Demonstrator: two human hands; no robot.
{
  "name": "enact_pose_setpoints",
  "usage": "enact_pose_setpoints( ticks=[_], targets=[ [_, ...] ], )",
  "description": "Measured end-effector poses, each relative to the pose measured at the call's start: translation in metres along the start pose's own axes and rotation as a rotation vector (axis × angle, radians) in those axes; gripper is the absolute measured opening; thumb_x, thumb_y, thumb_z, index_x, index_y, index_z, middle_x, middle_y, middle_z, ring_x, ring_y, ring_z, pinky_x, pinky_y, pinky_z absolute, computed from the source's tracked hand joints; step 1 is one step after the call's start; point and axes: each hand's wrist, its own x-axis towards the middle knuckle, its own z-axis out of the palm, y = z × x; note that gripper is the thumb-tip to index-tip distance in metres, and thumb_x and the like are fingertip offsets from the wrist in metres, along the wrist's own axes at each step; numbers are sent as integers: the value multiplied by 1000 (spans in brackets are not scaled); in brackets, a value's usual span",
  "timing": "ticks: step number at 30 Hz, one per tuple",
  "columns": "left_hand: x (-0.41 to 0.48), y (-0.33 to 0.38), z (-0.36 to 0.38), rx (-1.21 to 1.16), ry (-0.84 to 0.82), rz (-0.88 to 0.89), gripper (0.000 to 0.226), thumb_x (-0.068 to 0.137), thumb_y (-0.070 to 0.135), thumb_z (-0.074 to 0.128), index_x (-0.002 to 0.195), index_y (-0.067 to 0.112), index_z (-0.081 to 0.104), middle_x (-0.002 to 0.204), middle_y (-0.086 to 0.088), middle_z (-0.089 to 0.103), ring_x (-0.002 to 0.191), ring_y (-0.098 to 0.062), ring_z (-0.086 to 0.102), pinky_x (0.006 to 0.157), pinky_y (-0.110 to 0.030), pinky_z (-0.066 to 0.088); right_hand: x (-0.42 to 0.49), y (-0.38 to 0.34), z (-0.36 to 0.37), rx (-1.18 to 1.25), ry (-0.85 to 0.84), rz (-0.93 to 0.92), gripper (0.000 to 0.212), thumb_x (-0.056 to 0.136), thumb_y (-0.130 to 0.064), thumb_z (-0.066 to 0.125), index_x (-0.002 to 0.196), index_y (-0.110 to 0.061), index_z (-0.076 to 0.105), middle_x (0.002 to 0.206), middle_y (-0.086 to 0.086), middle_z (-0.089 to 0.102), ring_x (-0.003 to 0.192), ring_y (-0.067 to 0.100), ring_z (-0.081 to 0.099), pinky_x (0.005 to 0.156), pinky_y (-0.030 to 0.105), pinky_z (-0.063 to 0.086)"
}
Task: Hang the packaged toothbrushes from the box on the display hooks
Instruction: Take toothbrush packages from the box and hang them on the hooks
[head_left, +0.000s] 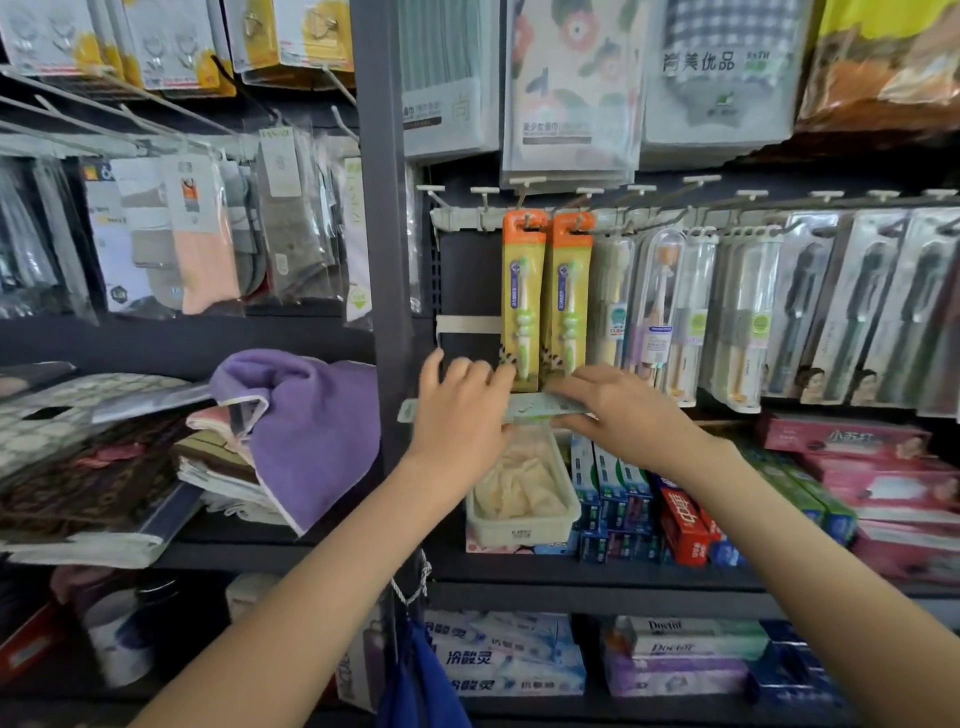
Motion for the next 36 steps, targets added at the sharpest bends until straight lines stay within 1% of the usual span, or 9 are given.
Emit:
enact_pose_setpoints(
  ticks=[2,5,10,14,17,21,26,29,36],
  targets=[
    [-4,-2,0,8,235,-63,76,76,43,72,140,13,43,142,-14,44,133,-32,37,114,-54,18,-8,2,1,307,-2,186,41,96,-34,53,134,-18,54,121,3,61,112,20,55,91,30,42],
    [-12,6,-4,-470,526,-277,85,75,37,73,143,7,31,148,-19,30,136,-32,28,114,-43,24,-20,-2,-2,668,44,332,16,97,-30,52,100,-23,66,93,-3,68,84,9,65,73,25,48],
    [-5,16,-14,-1545,73,-599,61,71,44,77,119,15,53,120,-4,62,104,-15,64,94,-37,51,-27,-32,-2,1007,-92,345,26,99,-27,47,102,-9,66,88,-2,70,73,-3,64,63,13,50],
    [-4,7,-15,-1439,103,-529,45,68,50,71,95,14,67,93,-12,72,89,-28,70,82,-54,56,-25,-45,4,963,14,303,33,96,-25,56,128,-19,50,112,1,67,92,11,66,80,32,56],
    [-2,4,-18,-1363,89,-521,40,68,50,70,92,17,69,89,-10,73,87,-28,71,81,-55,56,-20,-64,10,650,179,260,71,87,-27,68,145,-22,27,122,-12,48,97,6,56,78,28,51],
    [5,-1,-27,-1301,69,-459,6,86,24,71,88,26,66,87,0,73,85,-16,71,81,-48,58,-8,-83,20,506,341,280,72,88,-22,67,145,-16,25,136,1,46,116,20,51,75,27,42],
    [9,-24,-30,-839,314,-243,29,89,28,68,114,14,60,114,2,65,107,-9,59,95,-23,43,14,-85,19,499,335,361,74,92,-19,58,151,-15,15,134,11,47,108,27,54,76,28,38],
    [19,-57,-25,-293,630,-77,50,91,25,57,134,3,48,144,-19,44,135,-31,34,114,-39,24,33,-80,16,445,318,410,77,94,-26,58,153,-18,9,133,7,48,105,23,56,74,28,42],
    [60,-106,-3,-77,515,-18,80,85,16,64,151,10,19,157,-25,8,145,-38,5,116,-54,12,89,-73,22,282,256,488,73,95,-31,54,152,-14,12,137,8,49,111,27,56,73,32,45]
  ],
)
